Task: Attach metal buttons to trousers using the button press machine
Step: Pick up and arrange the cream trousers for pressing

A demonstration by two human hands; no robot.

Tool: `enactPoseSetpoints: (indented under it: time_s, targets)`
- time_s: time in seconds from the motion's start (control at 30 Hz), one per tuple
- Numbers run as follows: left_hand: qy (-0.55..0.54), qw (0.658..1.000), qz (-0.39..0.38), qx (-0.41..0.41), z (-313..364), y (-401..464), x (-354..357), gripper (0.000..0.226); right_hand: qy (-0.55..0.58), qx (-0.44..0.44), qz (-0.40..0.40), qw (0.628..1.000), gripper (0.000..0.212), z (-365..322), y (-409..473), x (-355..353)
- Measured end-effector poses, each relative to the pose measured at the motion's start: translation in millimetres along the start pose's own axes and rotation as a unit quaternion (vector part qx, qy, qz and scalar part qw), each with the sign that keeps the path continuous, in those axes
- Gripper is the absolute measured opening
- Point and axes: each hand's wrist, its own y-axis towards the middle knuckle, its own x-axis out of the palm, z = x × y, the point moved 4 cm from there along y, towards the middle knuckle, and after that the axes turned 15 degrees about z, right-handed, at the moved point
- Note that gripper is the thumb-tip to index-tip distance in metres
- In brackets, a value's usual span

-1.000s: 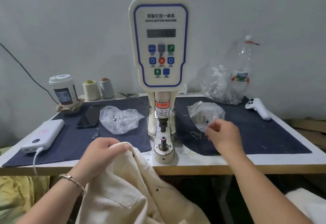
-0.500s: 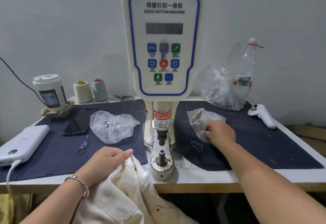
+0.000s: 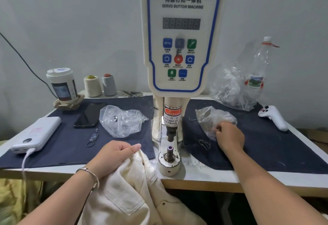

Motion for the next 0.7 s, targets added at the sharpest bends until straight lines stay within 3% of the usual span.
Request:
enactPoseSetpoints:
  time_s: [0.3, 0.37, 0.43, 0.5, 0.6, 0.7]
  targets:
    - [-0.005, 1.0, 0.007, -0.019, 3, -2, 2, 0.059, 0.06, -0.006, 0.04, 0.997, 0.012, 6, 4, -29]
    - [0.001, 1.0, 0.008, -0.018, 2, -1, 2, 0.059, 0.122, 0.008, 0.022, 0.992, 0.014, 9, 6, -38]
    - [0.008, 1.0, 0.012, -0.014, 2, 0, 2, 0.059, 0.267, 0.078, -0.032, 0.96, 0.015, 13, 7, -46]
    - [0.008, 1.0, 0.011, -0.01, 1, 0, 2, 0.059, 0.394, 0.148, -0.071, 0.904, 0.014, 16, 7, -56]
    - [0.004, 1.0, 0.009, -0.008, 0, 1, 3, 0.059, 0.486, 0.18, -0.107, 0.848, 0.005, 20, 10, -76]
    - [0.002, 1.0, 0.009, -0.006, -2, 2, 3, 0.06, 0.517, 0.202, -0.13, 0.822, 0.007, 21, 9, -88]
